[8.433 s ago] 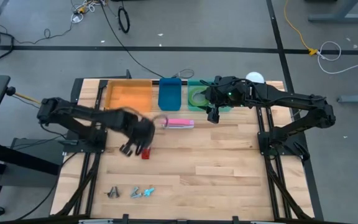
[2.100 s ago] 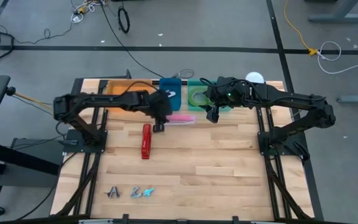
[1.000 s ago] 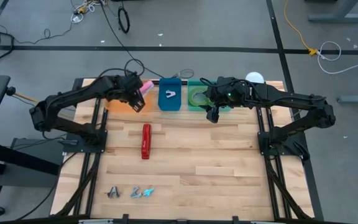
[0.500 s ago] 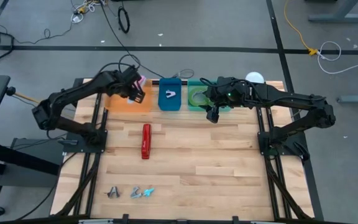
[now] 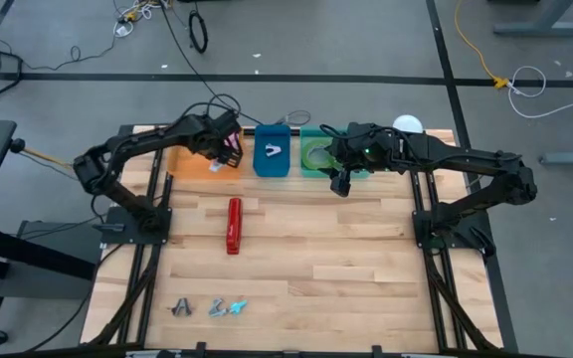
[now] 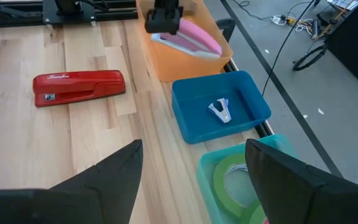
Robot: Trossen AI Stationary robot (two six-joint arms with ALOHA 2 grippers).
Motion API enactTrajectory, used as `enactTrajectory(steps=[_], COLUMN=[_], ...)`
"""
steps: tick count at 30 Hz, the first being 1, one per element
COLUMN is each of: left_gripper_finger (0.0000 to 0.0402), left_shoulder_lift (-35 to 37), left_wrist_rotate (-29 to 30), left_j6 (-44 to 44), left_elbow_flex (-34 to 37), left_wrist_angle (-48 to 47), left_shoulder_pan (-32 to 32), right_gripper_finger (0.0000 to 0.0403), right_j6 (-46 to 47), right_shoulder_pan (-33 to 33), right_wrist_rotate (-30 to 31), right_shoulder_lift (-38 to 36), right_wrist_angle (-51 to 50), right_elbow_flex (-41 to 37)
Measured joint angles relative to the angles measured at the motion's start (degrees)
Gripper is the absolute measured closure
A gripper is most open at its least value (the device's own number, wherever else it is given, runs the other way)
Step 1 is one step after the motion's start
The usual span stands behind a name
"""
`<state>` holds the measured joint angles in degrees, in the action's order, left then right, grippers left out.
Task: Pick and place Stapler, Stapler remover, tape
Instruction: Put the pink stapler into the orange bin, then put the red stapler into the orange bin
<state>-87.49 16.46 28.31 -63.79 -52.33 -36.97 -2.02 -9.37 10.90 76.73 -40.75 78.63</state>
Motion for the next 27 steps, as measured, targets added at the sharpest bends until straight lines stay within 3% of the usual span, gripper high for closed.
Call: enactTrajectory(steps=[12,27], left_gripper_finger=[0.0249,0.0176], left_shoulder_lift=[-2.7,-2.7], left_wrist_rotate=[-0.3,-1.9], left_j6=[2.1,-2.0], left_elbow_flex=[0.0,0.0], left_wrist_angle=[3.5,3.5], left_shoulder_pan=[-0.2,-0.2], right_gripper_finger=[0.0121,0.0121], right_j6=[0.0,0.0], right_shoulder_pan=[0.0,0.0], right_wrist_rotate=[0.0,0.0], right_shoulder_lift=[0.0,0.0], right_wrist_angle=[-0.1,-0.1], right_elbow_flex=[0.0,0.0])
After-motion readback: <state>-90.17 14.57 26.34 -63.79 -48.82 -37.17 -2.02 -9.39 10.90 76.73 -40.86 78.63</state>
